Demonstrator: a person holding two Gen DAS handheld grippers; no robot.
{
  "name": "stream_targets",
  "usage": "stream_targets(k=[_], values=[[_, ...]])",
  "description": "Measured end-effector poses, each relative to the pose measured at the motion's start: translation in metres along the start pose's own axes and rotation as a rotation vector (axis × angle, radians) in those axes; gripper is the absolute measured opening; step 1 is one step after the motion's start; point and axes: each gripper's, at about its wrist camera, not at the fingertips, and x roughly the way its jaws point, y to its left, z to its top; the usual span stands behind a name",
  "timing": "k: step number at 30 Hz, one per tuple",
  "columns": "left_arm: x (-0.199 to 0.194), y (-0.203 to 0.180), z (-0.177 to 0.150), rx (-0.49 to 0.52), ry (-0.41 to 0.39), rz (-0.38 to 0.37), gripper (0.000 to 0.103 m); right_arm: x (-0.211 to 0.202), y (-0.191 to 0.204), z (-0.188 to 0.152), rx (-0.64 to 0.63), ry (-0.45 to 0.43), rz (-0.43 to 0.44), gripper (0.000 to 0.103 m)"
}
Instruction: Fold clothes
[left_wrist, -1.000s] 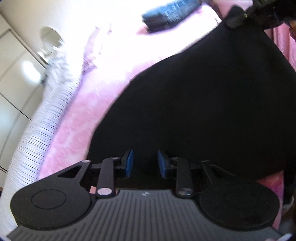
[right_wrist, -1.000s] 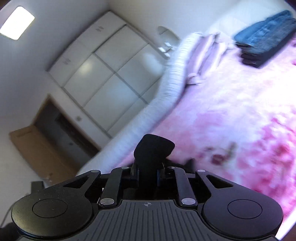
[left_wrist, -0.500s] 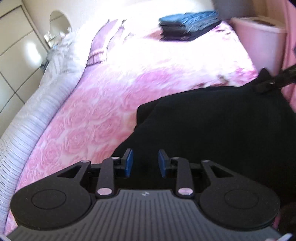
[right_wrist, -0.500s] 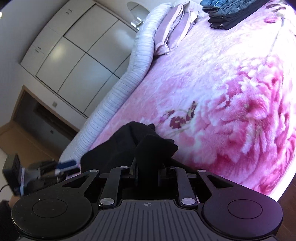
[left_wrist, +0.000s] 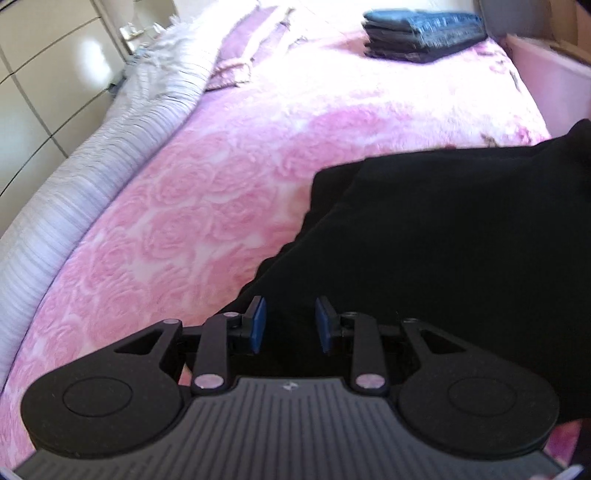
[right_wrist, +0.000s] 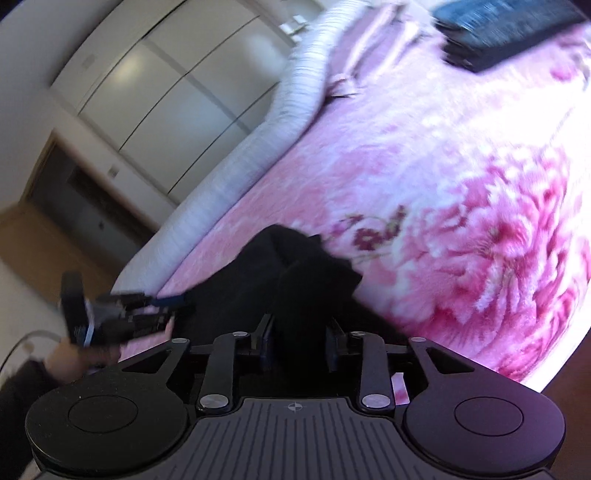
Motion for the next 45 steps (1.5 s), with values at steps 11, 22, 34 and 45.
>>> stream_targets(k=[11,22,34,45], values=[[-0.03,-0.026,-0.034,0.015,-0.017,-0.053,0.027,0.028,0.07,-0.075,-0.201,0.278,0.268,0.06],[-0.022,-0.04,-0.037,0.044,-0.003,-0.055,0.026,0.084,0.033,-0.096,0.081,0.438,0.326,0.023],[-0.053,-0.123,-0.067,0.069,-0.098,-0.169,0.022,0.034,0.024,-0.037,-0.051,0.065,0.269,0.024],[-0.055,-0.109,-0.066,0.024,-0.078,-0.208,0.022,0.071,-0.064,-0.015,0.261,-0.065,0.049,0.0]])
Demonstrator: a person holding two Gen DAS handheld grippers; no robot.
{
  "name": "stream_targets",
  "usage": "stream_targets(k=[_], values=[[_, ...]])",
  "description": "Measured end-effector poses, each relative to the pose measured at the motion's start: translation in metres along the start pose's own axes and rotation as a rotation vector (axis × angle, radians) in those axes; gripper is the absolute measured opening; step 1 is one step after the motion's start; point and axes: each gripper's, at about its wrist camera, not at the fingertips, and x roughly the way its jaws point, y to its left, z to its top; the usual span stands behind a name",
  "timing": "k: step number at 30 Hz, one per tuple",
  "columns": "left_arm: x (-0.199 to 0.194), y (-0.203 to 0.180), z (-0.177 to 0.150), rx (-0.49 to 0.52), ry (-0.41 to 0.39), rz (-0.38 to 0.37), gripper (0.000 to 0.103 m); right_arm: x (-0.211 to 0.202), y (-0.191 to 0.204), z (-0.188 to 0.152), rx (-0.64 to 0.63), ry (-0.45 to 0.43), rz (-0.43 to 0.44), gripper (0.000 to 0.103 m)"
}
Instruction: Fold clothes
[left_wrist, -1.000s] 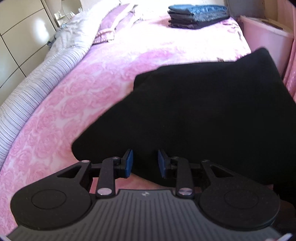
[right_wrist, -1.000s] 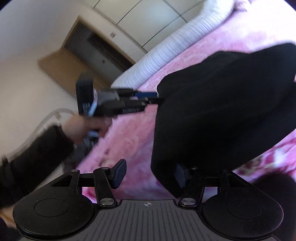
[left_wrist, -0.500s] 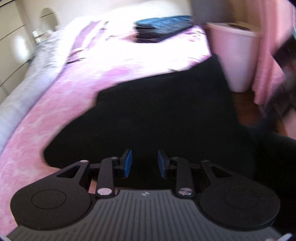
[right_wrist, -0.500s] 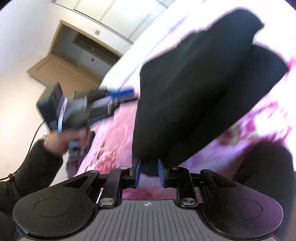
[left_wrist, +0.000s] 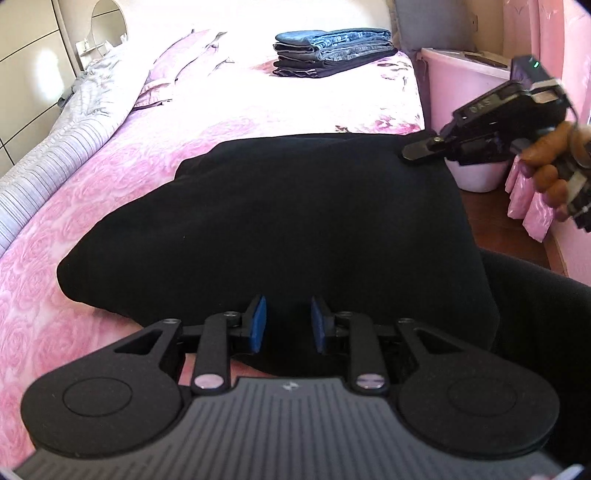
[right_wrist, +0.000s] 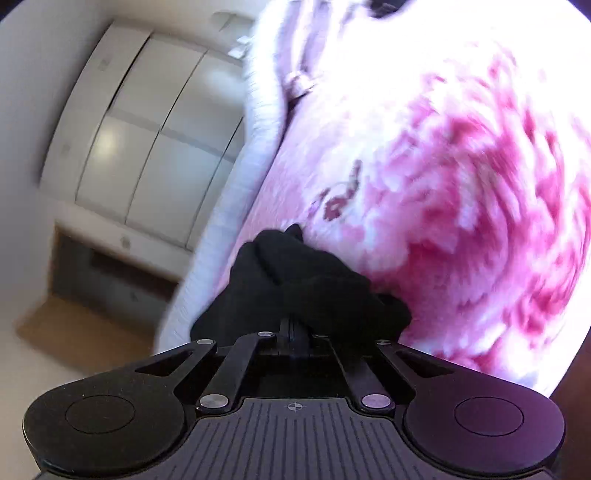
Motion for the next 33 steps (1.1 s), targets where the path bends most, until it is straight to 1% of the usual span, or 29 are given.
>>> stream_targets(k=[2,4,6,7,8,9,10,12,14,15,16,17,19,21,23,24,25,26,27,28,29,31,32,33], values=[[-0.003,0.003,0.001,0.001,-0.002,-0.005,0.023,0.0,0.02,0.001,-0.089,0.026,-0.044,0.001],[-0.01,0.008,-0.002,0.006,-0.008,0.02,0.028,0.004,0.044,-0.001,-0.191,0.053,-0.094,0.005],[-0.016,0.015,-0.008,0.021,-0.007,0.071,0.028,-0.002,0.066,-0.014,-0.35,0.085,-0.147,0.015],[-0.019,0.02,-0.012,0.031,-0.001,0.103,0.028,-0.009,0.074,-0.023,-0.43,0.1,-0.162,0.034],[-0.02,0.026,-0.016,0.042,0.006,0.134,0.029,-0.017,0.08,-0.035,-0.511,0.116,-0.169,0.06],[-0.021,0.031,-0.02,0.07,0.011,0.164,0.031,-0.019,0.091,-0.049,-0.598,0.132,-0.169,0.069],[-0.021,0.034,-0.024,0.109,0.014,0.194,0.035,-0.017,0.102,-0.064,-0.678,0.157,-0.156,0.075],[-0.022,0.041,-0.033,0.187,0.019,0.254,0.04,-0.009,0.123,-0.094,-0.833,0.216,-0.123,0.075],[-0.022,0.046,-0.04,0.268,0.021,0.303,0.051,0.008,0.143,-0.126,-0.967,0.286,-0.1,0.075],[-0.021,0.046,-0.043,0.311,0.018,0.313,0.054,0.022,0.151,-0.145,-1.048,0.328,-0.09,0.075],[-0.02,0.046,-0.046,0.354,0.015,0.323,0.063,0.034,0.157,-0.163,-1.127,0.365,-0.083,0.075],[-0.019,0.045,-0.049,0.401,0.011,0.326,0.07,0.046,0.163,-0.181,-1.207,0.4,-0.096,0.075],[-0.016,0.043,-0.056,0.501,0.001,0.325,0.071,0.068,0.165,-0.211,-1.364,0.432,-0.176,0.075],[-0.008,0.039,-0.061,0.609,-0.011,0.325,0.075,0.086,0.16,-0.237,-1.568,0.455,-0.269,0.076],[0.0,0.035,-0.066,0.717,-0.023,0.324,0.084,0.093,0.147,-0.248,-1.717,0.469,-0.332,0.075],[0.007,0.034,-0.069,0.787,-0.027,0.327,0.085,0.095,0.14,-0.253,-1.787,0.476,-0.361,0.074],[0.015,0.033,-0.072,0.861,-0.028,0.336,0.085,0.094,0.137,-0.251,-1.797,0.478,-0.359,0.066],[0.023,0.034,-0.073,0.922,-0.032,0.341,0.085,0.091,0.136,-0.246,-1.785,0.48,-0.347,0.055],[0.03,0.035,-0.073,0.976,-0.041,0.342,0.085,0.089,0.134,-0.241,-1.774,0.481,-0.335,0.05],[0.037,0.036,-0.074,1.031,-0.049,0.344,0.087,0.085,0.134,-0.234,-1.76,0.478,-0.324,0.042],[0.043,0.037,-0.072,1.073,-0.06,0.347,0.087,0.08,0.134,-0.226,-1.751,0.474,-0.318,0.038],[0.055,0.04,-0.065,1.146,-0.075,0.365,0.087,0.068,0.134,-0.211,-1.745,0.469,-0.333,0.036],[0.061,0.041,-0.063,1.18,-0.078,0.365,0.087,0.063,0.132,-0.203,-1.736,0.472,-0.347,0.036],[0.065,0.04,-0.061,1.206,-0.071,0.348,0.085,0.058,0.132,-0.199,-1.731,0.472,-0.363,0.036]])
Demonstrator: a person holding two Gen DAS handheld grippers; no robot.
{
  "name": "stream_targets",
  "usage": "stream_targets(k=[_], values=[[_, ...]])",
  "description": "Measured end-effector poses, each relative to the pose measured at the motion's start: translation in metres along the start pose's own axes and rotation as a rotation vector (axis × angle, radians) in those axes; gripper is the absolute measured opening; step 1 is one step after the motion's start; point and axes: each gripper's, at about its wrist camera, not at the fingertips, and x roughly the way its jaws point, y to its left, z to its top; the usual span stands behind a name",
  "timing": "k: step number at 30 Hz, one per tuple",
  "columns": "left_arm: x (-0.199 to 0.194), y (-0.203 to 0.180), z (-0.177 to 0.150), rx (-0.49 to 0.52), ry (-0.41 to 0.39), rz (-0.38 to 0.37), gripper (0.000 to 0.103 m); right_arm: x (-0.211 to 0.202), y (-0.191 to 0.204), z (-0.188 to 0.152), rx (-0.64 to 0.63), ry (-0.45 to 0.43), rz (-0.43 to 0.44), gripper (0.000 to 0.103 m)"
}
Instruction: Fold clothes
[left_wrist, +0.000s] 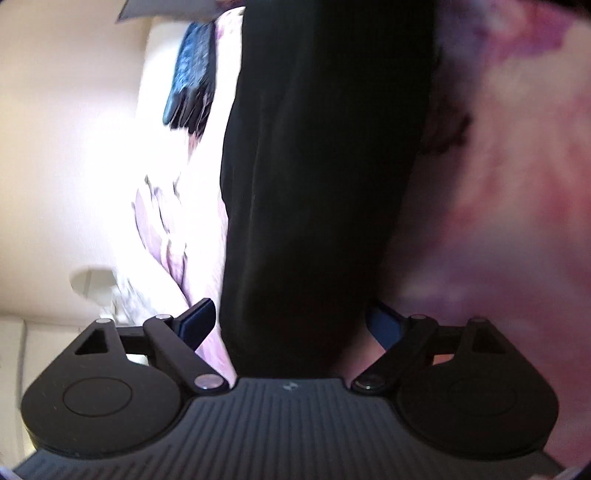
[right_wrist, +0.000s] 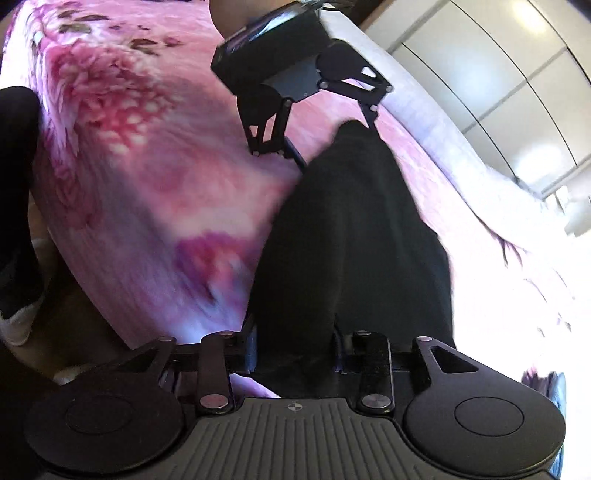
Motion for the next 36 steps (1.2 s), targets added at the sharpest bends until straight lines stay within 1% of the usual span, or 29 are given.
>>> stream_targets(k=[2,3,4,5,6,7,8,11,12,15,16,17,19,20,22,25,26,28,30,31,33,35,36], values=[[0.007,0.001,0.006,0.031,-0.01,-0.047,0.069,-0.009,-0.005,-0.011,0.018,0.01,-0.009,0.036],[0.008,0.002,0.008,0.027,-0.001,-0.066,0.064,-0.012,-0.004,-0.017,0.028,0.012,-0.013,0.036],[0.01,0.004,0.01,0.015,0.013,-0.085,0.056,-0.015,0.0,-0.019,0.032,0.006,-0.023,0.038],[0.01,0.005,0.012,-0.003,0.026,-0.098,0.05,-0.018,0.005,-0.019,0.034,-0.003,-0.034,0.045],[0.009,0.006,0.012,-0.025,0.036,-0.103,0.048,-0.019,0.014,-0.017,0.024,-0.006,-0.055,0.051],[0.008,0.006,0.012,-0.044,0.044,-0.107,0.045,-0.019,0.024,-0.013,0.008,-0.007,-0.084,0.06],[0.007,0.007,0.012,-0.063,0.052,-0.111,0.043,-0.023,0.033,-0.011,-0.009,-0.021,-0.115,0.064],[0.006,0.015,0.014,-0.124,0.072,-0.144,0.04,-0.022,0.054,-0.006,-0.064,-0.081,-0.177,0.067],[0.005,0.019,0.014,-0.142,0.075,-0.158,0.04,-0.017,0.057,-0.005,-0.091,-0.071,-0.207,0.067],[-0.001,0.03,0.015,-0.179,0.083,-0.192,0.038,0.011,0.061,-0.01,-0.203,0.039,-0.271,0.067],[-0.004,0.034,0.017,-0.187,0.087,-0.195,0.038,0.013,0.058,-0.013,-0.21,0.038,-0.262,0.067],[-0.006,0.038,0.017,-0.195,0.09,-0.194,0.037,0.009,0.05,-0.015,-0.178,0.023,-0.234,0.055],[-0.014,0.045,0.016,-0.231,0.084,-0.201,0.036,-0.004,0.031,-0.015,-0.111,0.005,-0.18,0.039],[-0.017,0.05,0.016,-0.252,0.081,-0.203,0.036,-0.012,0.018,-0.015,-0.095,0.001,-0.163,0.037],[-0.022,0.063,0.014,-0.292,0.077,-0.197,0.035,-0.03,-0.011,-0.008,-0.086,-0.018,-0.137,0.035],[-0.022,0.097,0.001,-0.355,0.08,-0.16,0.033,-0.046,-0.06,0.007,-0.109,-0.056,-0.17,0.034],[-0.02,0.11,-0.006,-0.37,0.09,-0.141,0.032,-0.048,-0.077,0.015,-0.129,-0.071,-0.198,0.033],[-0.019,0.133,-0.022,-0.396,0.132,-0.095,0.031,-0.041,-0.113,0.035,-0.174,-0.111,-0.237,0.033],[-0.023,0.156,-0.041,-0.427,0.189,-0.038,0.029,-0.033,-0.151,0.055,-0.22,-0.152,-0.272,0.033],[-0.031,0.167,-0.052,-0.445,0.225,-0.003,0.028,-0.029,-0.17,0.066,-0.242,-0.173,-0.289,0.032],[-0.054,0.182,-0.069,-0.476,0.297,0.067,0.026,-0.022,-0.191,0.089,-0.31,-0.23,-0.325,0.032],[-0.082,0.186,-0.08,-0.502,0.364,0.118,0.024,-0.02,-0.196,0.105,-0.368,-0.317,-0.354,0.032],[-0.097,0.183,-0.082,-0.504,0.398,0.134,0.024,-0.019,-0.197,0.113,-0.396,-0.362,-0.367,0.032]])
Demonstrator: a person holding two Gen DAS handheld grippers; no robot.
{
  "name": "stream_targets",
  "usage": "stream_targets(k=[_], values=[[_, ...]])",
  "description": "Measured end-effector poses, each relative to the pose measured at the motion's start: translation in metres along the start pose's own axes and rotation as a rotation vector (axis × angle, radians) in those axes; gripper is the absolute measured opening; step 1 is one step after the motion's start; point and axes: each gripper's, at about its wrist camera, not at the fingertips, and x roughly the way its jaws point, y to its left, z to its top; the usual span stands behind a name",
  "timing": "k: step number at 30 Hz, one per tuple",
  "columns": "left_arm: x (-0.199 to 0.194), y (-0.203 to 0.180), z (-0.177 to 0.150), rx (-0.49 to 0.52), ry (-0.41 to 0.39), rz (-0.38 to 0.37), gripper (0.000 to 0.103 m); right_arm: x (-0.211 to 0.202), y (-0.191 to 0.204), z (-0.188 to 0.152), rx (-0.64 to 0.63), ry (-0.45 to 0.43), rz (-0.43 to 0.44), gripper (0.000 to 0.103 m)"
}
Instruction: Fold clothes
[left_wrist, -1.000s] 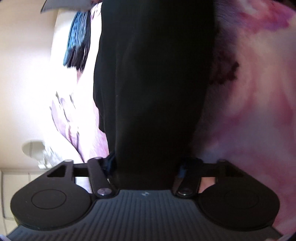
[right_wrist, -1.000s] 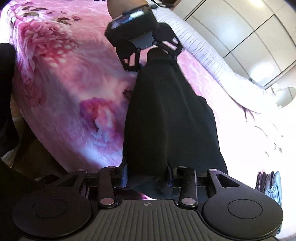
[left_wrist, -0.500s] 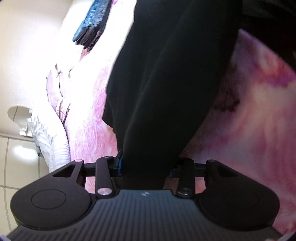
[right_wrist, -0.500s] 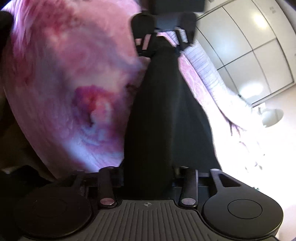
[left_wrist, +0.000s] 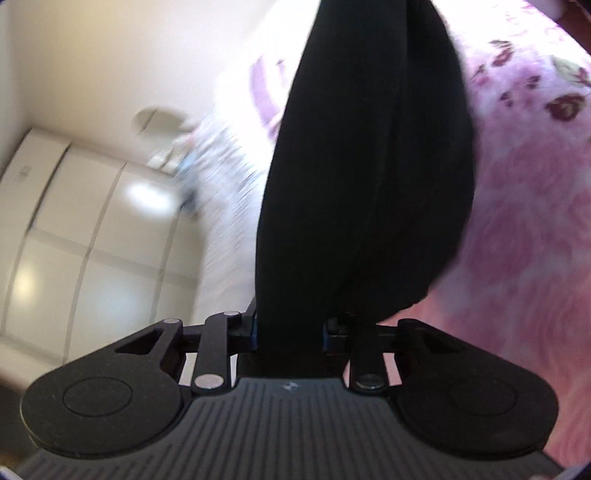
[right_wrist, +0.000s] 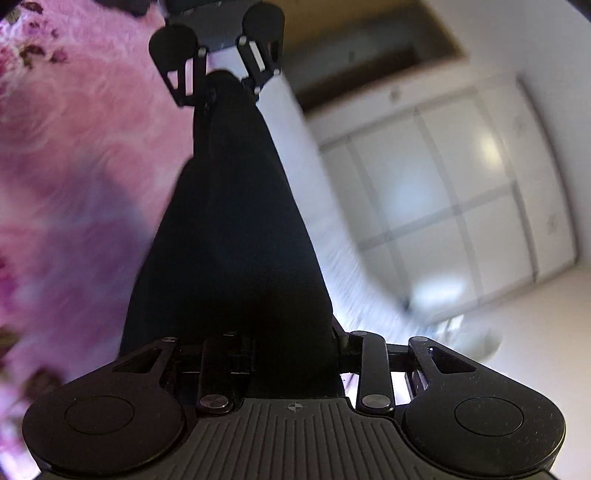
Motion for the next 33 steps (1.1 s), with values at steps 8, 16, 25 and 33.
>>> stream_targets(k=[8,16,25,33], values=[[-0.095,-0.165,-0.056,-0.037,0.181,-0.251,0.027,-0.022,0.127,0.0,0.002,-0.127,0.224,0.033],[-0.161,-0.228,-0.08,-0.183,0.156,-0.284,0.038,-0.081,0.197,-0.037,0.074,-0.032,0.292,0.042],[-0.182,-0.128,-0.142,-0.643,0.119,-0.303,0.04,-0.115,0.14,-0.058,0.518,0.018,0.328,0.046],[-0.105,-0.088,-0.152,-0.91,0.082,-0.412,0.053,-0.105,0.095,-0.043,0.719,0.035,0.423,0.046]])
